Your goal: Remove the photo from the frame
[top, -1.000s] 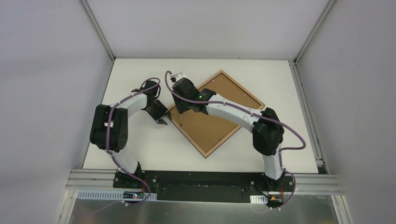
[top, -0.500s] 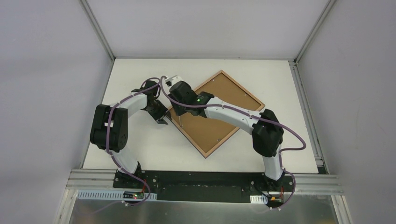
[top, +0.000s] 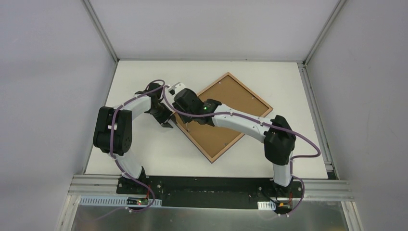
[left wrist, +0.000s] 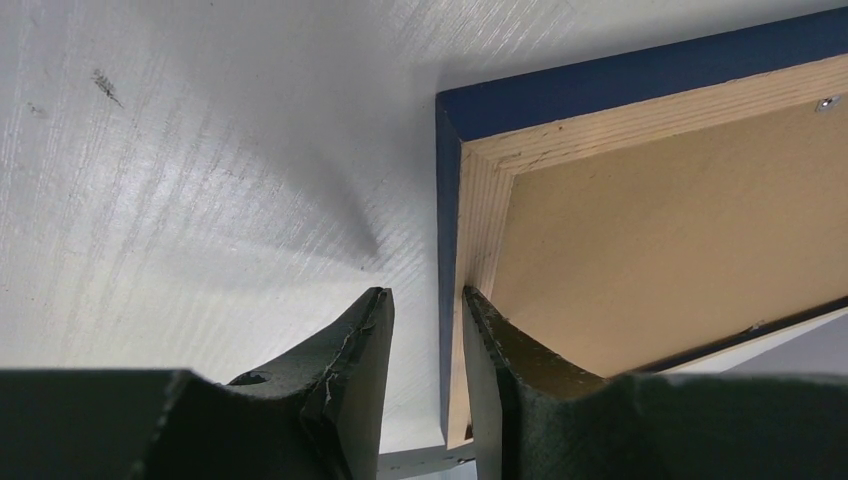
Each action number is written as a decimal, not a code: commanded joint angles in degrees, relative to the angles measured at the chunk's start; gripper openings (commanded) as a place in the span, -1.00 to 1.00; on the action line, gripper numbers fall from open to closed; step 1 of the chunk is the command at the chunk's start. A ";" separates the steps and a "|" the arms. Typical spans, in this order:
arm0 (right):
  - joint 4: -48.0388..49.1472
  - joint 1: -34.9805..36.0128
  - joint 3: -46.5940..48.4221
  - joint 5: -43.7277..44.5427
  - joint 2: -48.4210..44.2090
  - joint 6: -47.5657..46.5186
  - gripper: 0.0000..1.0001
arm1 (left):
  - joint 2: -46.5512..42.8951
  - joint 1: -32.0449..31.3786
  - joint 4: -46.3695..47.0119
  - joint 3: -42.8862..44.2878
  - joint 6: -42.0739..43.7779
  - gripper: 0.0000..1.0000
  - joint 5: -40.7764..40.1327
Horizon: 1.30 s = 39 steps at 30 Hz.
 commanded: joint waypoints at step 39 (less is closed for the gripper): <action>-30.76 -22.07 -31.89 6.31 -64.25 30.18 -1.00 | -15.13 -29.67 13.53 -13.18 -23.63 0.61 -3.02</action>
